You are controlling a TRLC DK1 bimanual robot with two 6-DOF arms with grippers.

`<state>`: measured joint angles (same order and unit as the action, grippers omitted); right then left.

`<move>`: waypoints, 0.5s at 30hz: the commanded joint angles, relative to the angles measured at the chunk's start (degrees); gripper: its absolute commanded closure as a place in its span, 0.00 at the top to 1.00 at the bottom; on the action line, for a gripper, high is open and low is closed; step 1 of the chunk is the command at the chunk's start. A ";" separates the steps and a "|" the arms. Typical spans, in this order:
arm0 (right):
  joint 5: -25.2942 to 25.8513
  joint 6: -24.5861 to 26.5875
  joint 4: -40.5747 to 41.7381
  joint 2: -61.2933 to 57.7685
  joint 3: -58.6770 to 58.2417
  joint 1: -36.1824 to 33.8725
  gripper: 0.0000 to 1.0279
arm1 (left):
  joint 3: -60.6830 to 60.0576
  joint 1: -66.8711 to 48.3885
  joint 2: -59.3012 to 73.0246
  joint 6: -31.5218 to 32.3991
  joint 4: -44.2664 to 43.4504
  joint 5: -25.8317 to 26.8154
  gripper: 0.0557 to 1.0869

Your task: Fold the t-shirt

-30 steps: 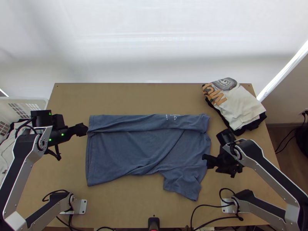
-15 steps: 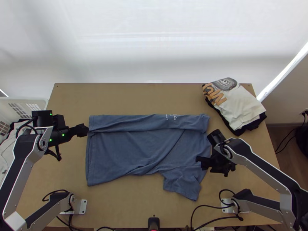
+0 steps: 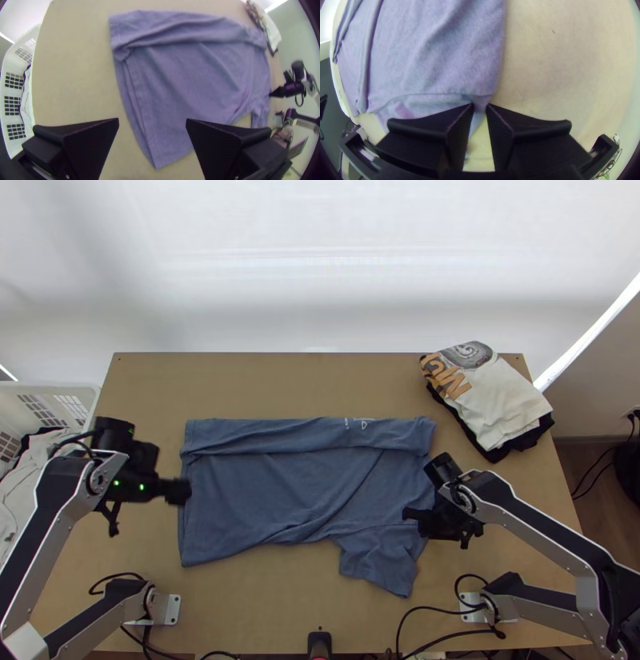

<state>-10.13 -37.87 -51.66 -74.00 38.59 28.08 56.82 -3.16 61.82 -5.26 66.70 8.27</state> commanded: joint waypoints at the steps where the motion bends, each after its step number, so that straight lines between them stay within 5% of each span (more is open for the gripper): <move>1: -0.33 0.07 0.07 -0.27 -1.06 0.66 0.03 | 1.45 -1.94 1.11 -8.19 6.69 -1.59 0.95; 8: -0.15 0.16 0.07 0.52 -1.23 0.93 0.03 | -0.92 -9.67 1.81 -12.06 15.83 -7.57 0.95; 15: -0.15 -0.01 0.07 0.61 -0.62 0.31 0.03 | -6.10 -18.55 2.51 -8.01 13.28 -8.54 0.95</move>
<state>-10.11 -37.82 -51.46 -73.93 38.59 28.71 54.00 -19.59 63.11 -14.83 79.77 0.51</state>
